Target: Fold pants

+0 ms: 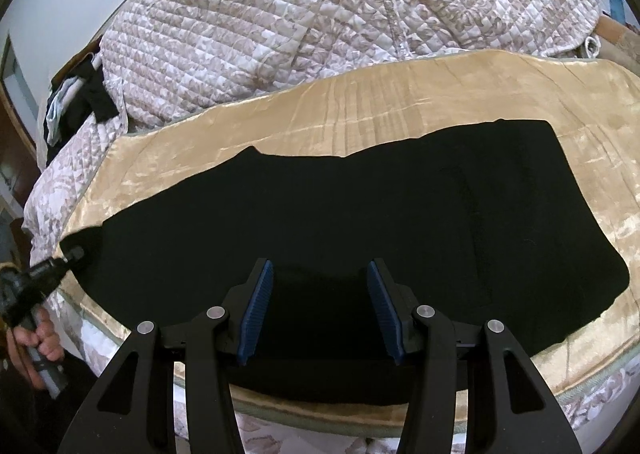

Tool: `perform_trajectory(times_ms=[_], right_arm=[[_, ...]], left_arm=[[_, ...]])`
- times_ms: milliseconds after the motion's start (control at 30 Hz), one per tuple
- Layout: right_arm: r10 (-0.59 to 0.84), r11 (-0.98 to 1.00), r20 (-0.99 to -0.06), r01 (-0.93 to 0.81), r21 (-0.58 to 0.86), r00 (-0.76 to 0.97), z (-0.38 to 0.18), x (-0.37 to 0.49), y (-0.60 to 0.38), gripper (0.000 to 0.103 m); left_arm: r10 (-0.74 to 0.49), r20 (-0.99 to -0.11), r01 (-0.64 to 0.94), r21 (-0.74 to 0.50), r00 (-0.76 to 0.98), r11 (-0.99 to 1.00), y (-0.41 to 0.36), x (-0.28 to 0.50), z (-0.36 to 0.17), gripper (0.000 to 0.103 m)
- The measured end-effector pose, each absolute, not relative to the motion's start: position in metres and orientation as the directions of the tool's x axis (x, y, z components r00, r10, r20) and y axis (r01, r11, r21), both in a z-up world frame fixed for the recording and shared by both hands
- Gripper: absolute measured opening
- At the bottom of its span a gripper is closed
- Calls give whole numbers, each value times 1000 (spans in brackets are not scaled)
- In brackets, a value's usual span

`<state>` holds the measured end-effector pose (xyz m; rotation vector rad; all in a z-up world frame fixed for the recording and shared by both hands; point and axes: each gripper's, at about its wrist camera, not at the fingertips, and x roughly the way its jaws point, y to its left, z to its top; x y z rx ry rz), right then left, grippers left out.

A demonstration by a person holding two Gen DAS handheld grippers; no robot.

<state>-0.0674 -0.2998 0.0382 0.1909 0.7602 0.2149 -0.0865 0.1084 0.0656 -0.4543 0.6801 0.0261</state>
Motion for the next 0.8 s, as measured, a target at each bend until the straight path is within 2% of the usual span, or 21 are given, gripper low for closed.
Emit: perform_trajectory(times_ms=[267,433,600,800], right_arm=[[263,955,-654,-94,282,710,41,-68,-312,50],[237,951,-652,-36,307,720,43,-70,-330,50],[233,939,-669,16,344,706,39,-70,-346,50],[252,931,-669,14,366,699,37,-70,-348,50]], left_arm=[[-379,-534,178,-389,756,904,-11,-50,126,8],[-525,-579,356,-387,624,851,-97,-44,108,8],[-557,-693,395,-403,457,826,-148,-37,44,8],[-588,-670,413,-427,453,805,-141,-42,53,8]])
